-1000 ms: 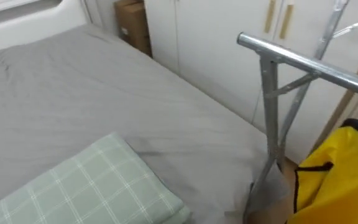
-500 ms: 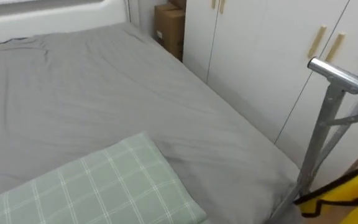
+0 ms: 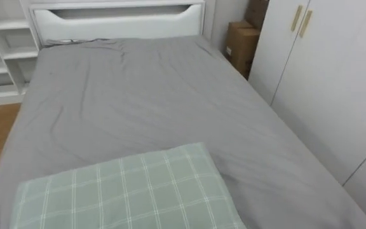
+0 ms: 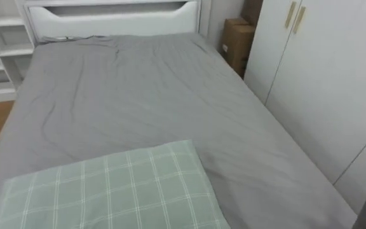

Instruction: Hang clothes

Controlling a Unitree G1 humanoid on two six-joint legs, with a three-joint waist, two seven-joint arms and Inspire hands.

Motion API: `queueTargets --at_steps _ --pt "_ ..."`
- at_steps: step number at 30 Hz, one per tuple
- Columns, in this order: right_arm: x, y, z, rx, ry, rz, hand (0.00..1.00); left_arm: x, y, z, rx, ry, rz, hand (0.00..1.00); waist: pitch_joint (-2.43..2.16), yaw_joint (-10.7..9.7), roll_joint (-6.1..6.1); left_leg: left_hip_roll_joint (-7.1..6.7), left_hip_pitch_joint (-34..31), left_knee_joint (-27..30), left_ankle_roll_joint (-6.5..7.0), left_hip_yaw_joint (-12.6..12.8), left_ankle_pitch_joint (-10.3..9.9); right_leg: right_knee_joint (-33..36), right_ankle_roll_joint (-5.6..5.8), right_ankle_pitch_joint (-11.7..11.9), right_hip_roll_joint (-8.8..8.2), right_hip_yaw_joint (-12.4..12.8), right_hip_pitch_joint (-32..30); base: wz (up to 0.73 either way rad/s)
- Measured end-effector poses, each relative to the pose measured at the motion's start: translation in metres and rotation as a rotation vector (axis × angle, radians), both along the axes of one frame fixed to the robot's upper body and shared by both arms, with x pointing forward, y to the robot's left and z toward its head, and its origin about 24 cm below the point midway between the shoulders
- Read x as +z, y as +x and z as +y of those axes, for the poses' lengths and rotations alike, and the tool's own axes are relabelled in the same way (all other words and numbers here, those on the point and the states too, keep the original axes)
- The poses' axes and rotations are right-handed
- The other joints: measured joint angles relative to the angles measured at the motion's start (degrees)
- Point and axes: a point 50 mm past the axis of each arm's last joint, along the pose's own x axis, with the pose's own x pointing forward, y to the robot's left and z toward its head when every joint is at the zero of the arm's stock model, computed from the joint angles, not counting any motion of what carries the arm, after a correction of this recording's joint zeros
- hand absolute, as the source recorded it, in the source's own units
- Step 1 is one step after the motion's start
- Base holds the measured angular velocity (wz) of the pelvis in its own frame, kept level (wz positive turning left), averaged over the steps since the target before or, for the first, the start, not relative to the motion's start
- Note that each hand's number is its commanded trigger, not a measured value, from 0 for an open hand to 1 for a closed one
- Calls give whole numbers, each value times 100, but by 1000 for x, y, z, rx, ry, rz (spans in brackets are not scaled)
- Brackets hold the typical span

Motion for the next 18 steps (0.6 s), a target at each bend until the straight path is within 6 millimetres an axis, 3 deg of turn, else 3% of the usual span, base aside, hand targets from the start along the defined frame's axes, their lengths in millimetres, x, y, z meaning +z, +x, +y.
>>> queueTargets --at_steps 8,18 --pt "-1 -9 0 -11 3 27 0 -2 -10 -6 3 -35 49 0 37 47 -2 -64 40 -14 -10 -231 6 -85 10 -7 5 136 156 13" --pt "-1 -12 1 -63 34 31 0 -3 -17 -10 -56 -86 117 0 35 64 24 -112 -31 16 -19 -555 10 -91 36 -24 4 24 216 18"
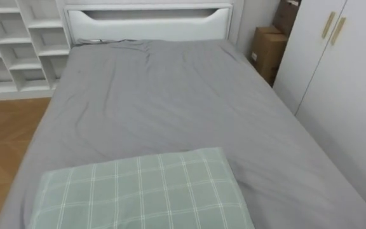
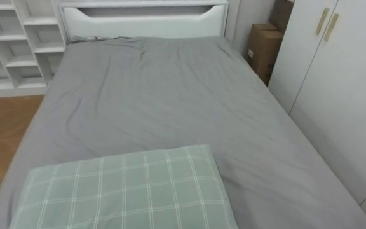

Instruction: Hang clothes

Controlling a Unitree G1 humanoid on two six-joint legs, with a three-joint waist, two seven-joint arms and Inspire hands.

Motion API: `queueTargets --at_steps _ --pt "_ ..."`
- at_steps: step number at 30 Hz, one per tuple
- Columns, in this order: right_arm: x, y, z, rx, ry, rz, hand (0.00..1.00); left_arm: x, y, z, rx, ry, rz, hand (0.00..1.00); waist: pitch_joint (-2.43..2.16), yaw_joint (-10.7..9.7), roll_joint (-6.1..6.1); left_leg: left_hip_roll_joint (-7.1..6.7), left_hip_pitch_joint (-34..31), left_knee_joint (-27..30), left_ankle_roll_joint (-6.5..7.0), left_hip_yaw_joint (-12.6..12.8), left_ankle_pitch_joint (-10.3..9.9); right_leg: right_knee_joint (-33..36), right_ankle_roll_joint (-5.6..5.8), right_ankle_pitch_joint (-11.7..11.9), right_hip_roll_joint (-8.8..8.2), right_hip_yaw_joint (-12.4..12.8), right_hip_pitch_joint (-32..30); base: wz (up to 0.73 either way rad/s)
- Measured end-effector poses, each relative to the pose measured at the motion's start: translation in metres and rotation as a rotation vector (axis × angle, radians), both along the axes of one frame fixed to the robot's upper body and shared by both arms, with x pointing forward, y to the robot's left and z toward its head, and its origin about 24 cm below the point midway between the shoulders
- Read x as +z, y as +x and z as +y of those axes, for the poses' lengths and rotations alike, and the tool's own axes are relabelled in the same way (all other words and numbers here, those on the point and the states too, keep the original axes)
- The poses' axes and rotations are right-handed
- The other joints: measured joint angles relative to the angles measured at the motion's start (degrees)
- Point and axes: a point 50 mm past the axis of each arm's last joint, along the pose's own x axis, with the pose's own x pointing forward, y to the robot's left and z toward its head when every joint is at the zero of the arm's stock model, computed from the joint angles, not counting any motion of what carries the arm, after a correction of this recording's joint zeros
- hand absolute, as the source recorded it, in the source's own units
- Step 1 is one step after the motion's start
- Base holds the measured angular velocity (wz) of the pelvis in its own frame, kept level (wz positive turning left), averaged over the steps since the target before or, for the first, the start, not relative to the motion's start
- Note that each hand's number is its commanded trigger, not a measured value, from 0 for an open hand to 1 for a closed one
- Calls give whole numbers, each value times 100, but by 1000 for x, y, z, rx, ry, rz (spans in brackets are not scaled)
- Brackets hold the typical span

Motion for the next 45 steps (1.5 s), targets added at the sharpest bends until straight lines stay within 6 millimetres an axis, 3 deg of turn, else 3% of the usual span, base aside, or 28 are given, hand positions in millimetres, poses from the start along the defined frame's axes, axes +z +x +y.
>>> queueTargets --at_steps 5,11,14,45 --pt "0 -1 1 -27 27 0 0 0 1 -1 -10 -26 6 0 -21 -24 33 -40 -15 10 -4 -107 7 0 -2 -16 -10 -63 39 11" --pt "0 2 1 -22 41 -7 0 -1 13 -3 -85 -33 -7 0 38 -38 46 -59 12 13 -2 -164 6 -4 15 -51 -26 -39 87 5" --pt "0 3 1 -21 45 -8 0 -2 19 -5 -99 -37 -19 0 45 -37 48 -56 2 5 -4 -180 5 -10 16 -62 -20 -36 78 2" --pt "0 2 -3 -3 93 15 0 -3 21 -10 -186 -96 40 0 5 -121 117 -61 -2 -7 -34 -197 23 -13 28 -106 -12 -44 86 0"
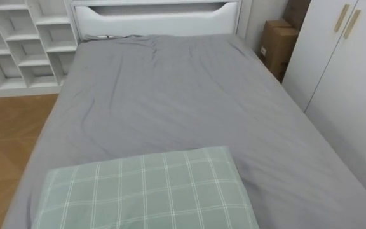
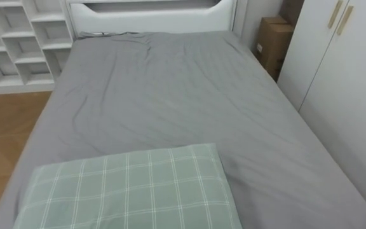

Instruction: Hang clothes

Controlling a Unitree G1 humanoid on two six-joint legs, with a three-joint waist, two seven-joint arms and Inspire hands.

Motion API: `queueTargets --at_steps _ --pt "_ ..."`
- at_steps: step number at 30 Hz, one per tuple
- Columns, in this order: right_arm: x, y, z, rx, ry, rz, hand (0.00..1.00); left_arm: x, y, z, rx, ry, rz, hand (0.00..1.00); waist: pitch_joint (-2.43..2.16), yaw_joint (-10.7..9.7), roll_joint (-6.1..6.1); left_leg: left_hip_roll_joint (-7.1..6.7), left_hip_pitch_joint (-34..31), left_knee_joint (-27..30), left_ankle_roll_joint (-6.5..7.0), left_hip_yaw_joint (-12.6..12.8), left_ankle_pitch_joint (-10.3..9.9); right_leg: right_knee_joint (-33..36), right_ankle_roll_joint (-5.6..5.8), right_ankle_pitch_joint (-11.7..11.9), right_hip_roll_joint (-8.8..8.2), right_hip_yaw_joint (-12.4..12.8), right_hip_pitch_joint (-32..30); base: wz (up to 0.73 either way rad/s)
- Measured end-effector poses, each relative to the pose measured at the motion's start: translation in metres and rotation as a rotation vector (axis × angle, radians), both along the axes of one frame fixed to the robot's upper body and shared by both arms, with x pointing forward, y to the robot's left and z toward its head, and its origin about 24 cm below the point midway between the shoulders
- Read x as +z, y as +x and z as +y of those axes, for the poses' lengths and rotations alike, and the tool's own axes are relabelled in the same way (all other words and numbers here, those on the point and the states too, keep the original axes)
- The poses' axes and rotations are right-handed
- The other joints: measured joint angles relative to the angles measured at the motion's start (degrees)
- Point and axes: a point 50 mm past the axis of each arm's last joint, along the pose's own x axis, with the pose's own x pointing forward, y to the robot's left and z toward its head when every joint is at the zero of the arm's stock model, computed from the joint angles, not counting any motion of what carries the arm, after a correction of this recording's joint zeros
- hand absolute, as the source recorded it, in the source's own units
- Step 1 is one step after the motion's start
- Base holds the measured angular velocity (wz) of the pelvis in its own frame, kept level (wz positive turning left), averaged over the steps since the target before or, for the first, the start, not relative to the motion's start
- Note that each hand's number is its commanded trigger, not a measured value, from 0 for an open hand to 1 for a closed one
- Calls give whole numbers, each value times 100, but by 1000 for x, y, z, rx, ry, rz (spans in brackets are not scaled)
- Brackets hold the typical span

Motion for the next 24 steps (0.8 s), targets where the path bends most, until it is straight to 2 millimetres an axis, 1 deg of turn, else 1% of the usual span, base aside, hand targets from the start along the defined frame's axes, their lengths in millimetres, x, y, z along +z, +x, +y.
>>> queueTargets --at_steps 15,19,24 --pt "0 1 0 9 6 -2 0 0 1 -1 -20 -10 22 0 1 -58 -4 18 -1 10 -28 111 13 -1 -9 -9 18 18 -20 -3" --pt "0 2 0 10 4 -6 0 0 5 0 -39 -5 20 0 -10 -62 8 21 -53 26 -30 151 14 3 -9 -9 18 72 -92 -7" --pt "0 3 0 12 5 -9 0 0 10 0 -48 -4 8 0 -9 -72 7 21 -73 59 -32 174 16 4 -10 -9 19 135 -105 -2"
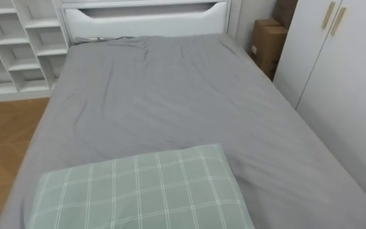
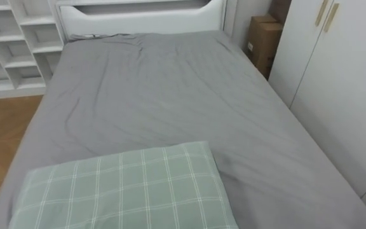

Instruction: Hang clothes

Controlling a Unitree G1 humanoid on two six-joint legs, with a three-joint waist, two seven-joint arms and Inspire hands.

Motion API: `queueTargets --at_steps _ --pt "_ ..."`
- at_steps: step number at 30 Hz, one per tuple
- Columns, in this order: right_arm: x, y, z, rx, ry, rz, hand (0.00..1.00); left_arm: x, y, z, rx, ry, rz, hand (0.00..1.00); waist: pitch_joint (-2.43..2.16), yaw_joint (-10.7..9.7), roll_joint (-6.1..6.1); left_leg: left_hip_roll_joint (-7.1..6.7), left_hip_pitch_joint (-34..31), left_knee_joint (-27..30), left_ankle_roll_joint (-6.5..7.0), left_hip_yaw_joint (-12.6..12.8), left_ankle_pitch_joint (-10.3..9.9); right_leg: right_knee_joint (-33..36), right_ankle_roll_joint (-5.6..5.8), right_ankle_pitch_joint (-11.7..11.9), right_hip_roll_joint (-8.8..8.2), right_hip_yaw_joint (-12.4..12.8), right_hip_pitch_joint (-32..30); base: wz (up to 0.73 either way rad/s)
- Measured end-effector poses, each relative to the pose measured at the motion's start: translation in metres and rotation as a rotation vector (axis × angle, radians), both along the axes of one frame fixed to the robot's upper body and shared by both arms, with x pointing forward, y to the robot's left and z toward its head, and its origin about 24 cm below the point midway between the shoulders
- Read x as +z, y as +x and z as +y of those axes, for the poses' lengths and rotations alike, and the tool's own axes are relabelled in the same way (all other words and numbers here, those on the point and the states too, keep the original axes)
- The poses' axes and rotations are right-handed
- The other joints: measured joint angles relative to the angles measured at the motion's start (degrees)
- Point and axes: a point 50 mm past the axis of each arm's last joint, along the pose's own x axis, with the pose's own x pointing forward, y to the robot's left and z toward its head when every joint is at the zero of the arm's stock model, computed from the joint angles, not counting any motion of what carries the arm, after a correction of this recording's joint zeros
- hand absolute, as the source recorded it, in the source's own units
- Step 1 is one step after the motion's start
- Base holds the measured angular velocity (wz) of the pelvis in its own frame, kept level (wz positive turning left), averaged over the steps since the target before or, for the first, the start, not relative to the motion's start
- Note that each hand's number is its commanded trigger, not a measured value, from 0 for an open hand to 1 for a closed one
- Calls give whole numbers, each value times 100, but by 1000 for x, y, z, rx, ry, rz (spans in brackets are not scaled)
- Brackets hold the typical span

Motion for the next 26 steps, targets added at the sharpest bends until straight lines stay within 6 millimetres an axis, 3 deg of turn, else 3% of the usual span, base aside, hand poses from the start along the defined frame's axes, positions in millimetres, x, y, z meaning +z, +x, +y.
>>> queueTargets --at_steps 26 --pt "1 3 -1 28 -3 3 0 0 6 -4 -4 -7 -29 0 -9 5 22 2 -4 1 -11 -15 5 0 -1 0 10 17 1 0"
